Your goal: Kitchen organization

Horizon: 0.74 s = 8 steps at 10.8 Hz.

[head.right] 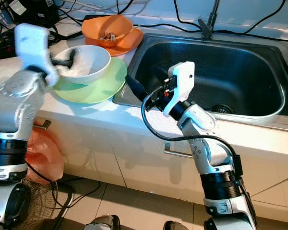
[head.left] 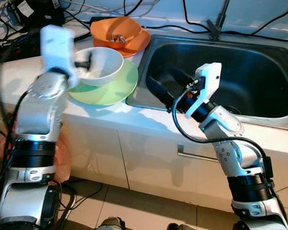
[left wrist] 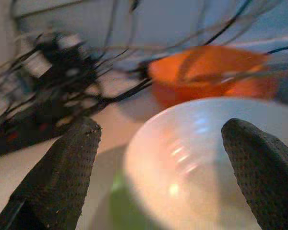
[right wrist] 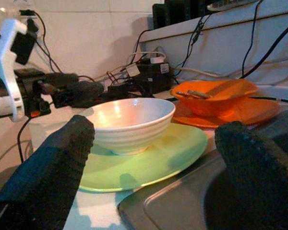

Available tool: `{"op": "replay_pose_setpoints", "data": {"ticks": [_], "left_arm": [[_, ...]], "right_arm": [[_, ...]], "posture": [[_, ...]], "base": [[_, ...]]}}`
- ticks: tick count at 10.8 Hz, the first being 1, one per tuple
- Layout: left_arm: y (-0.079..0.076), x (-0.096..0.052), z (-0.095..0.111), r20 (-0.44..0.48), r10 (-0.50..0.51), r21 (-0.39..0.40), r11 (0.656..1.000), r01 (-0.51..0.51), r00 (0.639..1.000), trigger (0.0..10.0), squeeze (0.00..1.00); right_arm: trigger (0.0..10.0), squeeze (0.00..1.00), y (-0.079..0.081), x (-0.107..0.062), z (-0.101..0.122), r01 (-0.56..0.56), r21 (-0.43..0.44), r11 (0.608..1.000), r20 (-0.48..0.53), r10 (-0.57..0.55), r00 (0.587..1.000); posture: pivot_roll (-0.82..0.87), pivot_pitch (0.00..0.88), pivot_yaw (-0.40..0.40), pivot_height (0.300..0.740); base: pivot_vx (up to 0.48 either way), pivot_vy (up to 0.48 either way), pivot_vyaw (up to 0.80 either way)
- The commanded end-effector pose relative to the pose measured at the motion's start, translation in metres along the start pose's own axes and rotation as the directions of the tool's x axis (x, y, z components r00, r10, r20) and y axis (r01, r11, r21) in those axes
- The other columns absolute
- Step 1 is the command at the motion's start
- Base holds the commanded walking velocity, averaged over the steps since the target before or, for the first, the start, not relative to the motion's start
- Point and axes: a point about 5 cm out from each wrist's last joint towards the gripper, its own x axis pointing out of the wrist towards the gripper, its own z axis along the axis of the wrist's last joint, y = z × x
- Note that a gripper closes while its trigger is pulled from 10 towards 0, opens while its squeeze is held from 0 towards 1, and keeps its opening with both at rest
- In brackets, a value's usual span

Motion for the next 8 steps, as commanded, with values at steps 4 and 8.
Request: {"op": "replay_pose_setpoints", "data": {"ticks": [4,8], "left_arm": [[0.022,0.004,-0.029,-0.169,0.134,-0.112,0.982,-0.154,0.976,10.0,0.0],[0.019,0.02,-0.015,-0.151,0.1,-0.226,0.965,-0.132,0.984,10.0,0.0]], "right_arm": [[10.0,0.0,0.01,-0.003,0.002,-0.067,-0.003,0.998,-0.023,0.067,0.997],[10.0,0.0,0.015,-0.005,0.002,-0.081,-0.004,0.997,-0.025,0.08,0.996]], "posture": [[0.13,0.105,0.045,0.74],[0.12,0.106,0.058,0.74]], "base": [[0.0,0.0,0.0],[0.0,0.0,0.0]]}}
